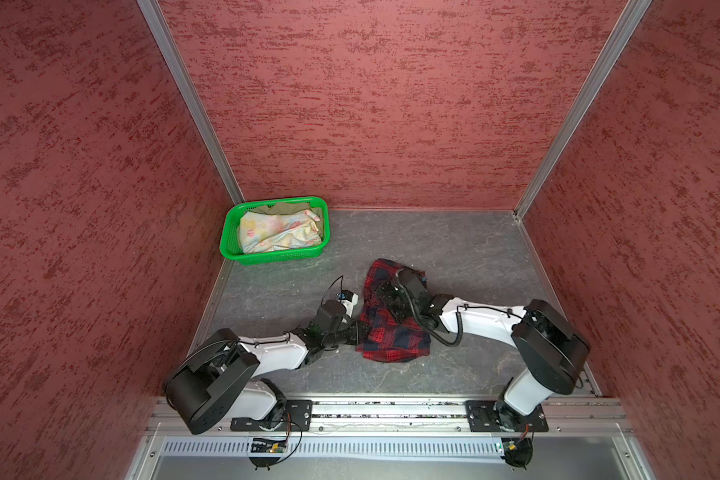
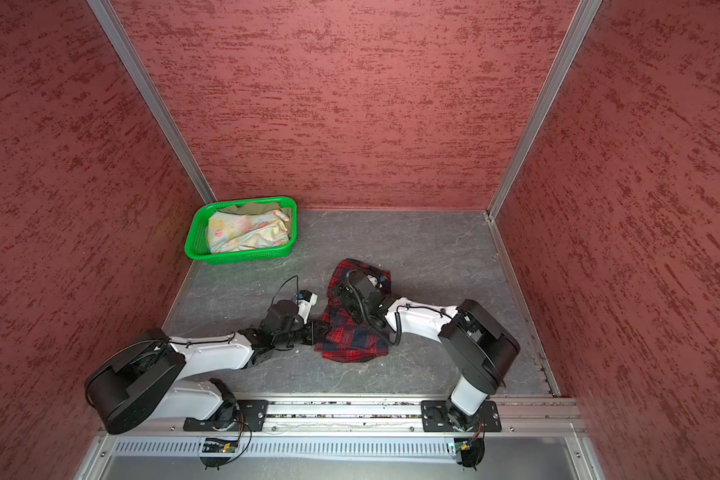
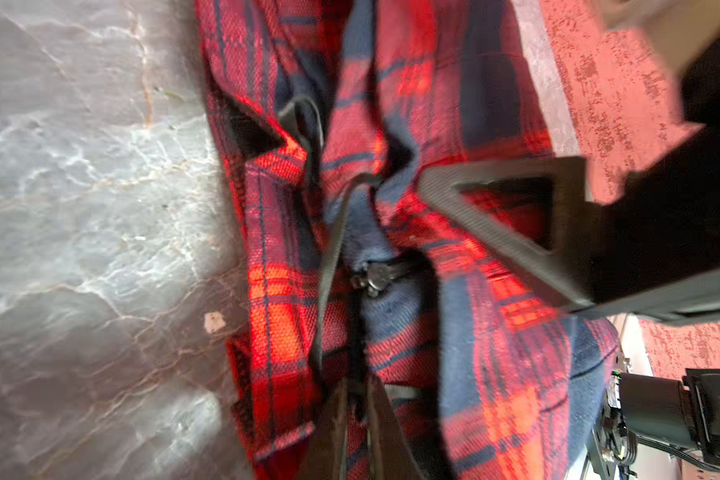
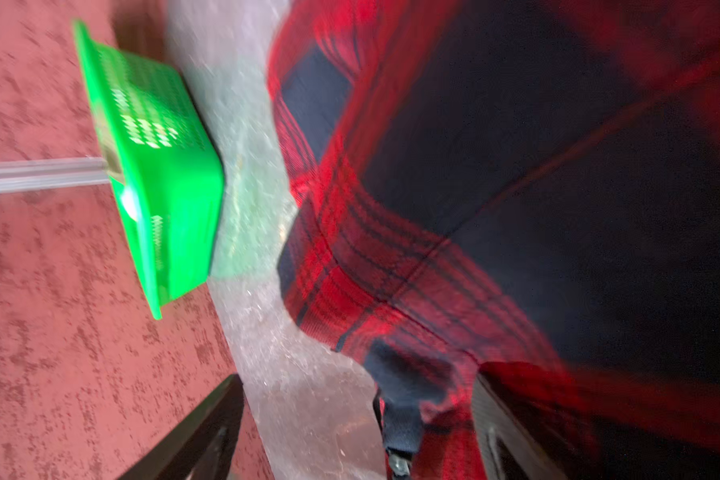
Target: Fold and stack the skirts
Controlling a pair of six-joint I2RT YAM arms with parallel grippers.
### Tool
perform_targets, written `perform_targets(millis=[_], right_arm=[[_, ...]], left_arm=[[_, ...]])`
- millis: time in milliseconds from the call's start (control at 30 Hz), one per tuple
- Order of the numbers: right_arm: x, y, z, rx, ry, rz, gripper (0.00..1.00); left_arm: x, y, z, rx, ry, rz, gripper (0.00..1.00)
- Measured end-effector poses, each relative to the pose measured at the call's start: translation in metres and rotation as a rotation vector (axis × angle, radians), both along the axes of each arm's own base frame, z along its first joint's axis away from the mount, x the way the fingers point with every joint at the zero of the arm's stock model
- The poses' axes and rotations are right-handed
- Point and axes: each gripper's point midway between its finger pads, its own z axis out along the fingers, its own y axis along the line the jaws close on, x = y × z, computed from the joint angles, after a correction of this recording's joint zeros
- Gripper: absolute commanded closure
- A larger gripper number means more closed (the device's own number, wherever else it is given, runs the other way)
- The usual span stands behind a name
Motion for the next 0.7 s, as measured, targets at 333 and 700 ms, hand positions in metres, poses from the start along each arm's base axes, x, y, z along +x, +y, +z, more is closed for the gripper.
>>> perform_targets(millis=[333, 700], right_arm=[[0.011, -0.037, 0.087, -0.027, -0.228, -0.105, 0.14], [-0.013, -0.092, 0.059, -0.36, -0.186, 0.012, 0.26]], left_arm=[[0.006, -0.005, -0.004, 0.048, 0.04, 0.014, 0.91], [0.007, -0.002, 0.013, 0.056, 0.034, 0.027, 0.85]])
